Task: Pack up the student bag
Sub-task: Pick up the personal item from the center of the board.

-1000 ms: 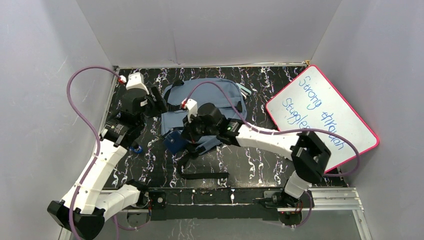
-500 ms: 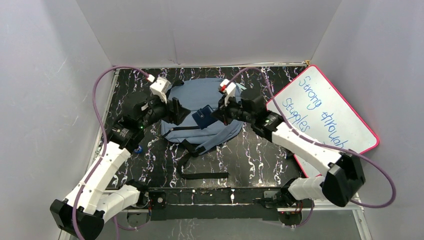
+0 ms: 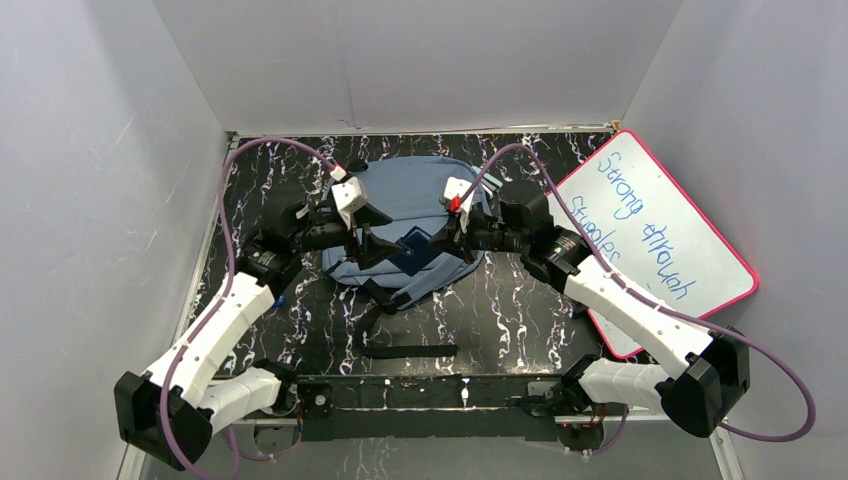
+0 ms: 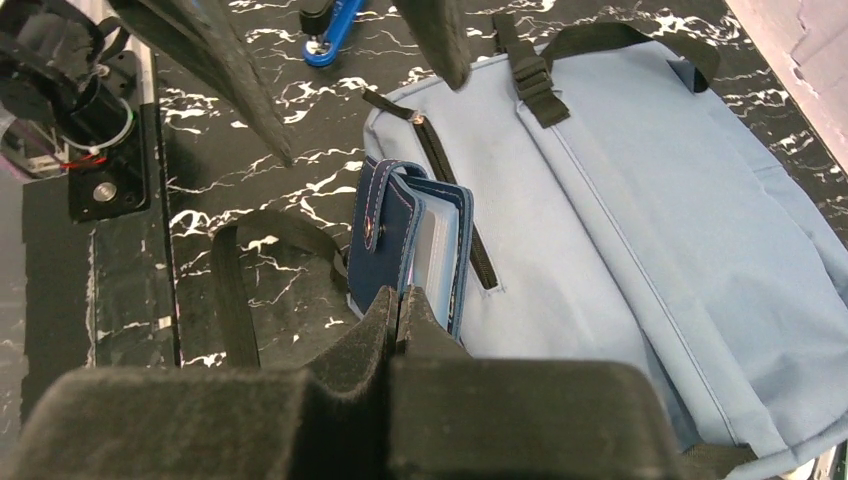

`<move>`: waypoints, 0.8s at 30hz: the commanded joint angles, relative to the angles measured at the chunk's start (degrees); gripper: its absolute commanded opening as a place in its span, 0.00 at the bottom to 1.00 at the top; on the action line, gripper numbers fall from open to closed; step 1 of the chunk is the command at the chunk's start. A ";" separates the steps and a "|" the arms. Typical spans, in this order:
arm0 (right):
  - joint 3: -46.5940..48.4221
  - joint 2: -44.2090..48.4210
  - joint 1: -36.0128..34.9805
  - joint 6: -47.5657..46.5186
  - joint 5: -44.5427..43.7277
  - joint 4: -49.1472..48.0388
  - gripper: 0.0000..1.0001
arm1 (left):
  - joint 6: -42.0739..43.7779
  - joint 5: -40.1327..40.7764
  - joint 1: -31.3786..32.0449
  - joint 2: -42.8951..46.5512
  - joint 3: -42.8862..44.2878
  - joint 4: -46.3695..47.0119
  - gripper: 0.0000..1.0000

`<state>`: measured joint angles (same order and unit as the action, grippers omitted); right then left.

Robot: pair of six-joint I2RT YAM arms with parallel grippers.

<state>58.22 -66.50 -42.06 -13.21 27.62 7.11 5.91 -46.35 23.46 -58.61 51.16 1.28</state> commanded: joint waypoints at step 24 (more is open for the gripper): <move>2.35 4.77 0.05 -1.11 5.35 -3.77 0.00 | 1.09 -17.90 -0.15 -8.47 4.96 -4.17 0.34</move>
<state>58.24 -63.79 -42.06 -13.93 31.79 7.60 6.92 -61.25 23.42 -67.37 54.11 -1.80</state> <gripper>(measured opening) 0.019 0.344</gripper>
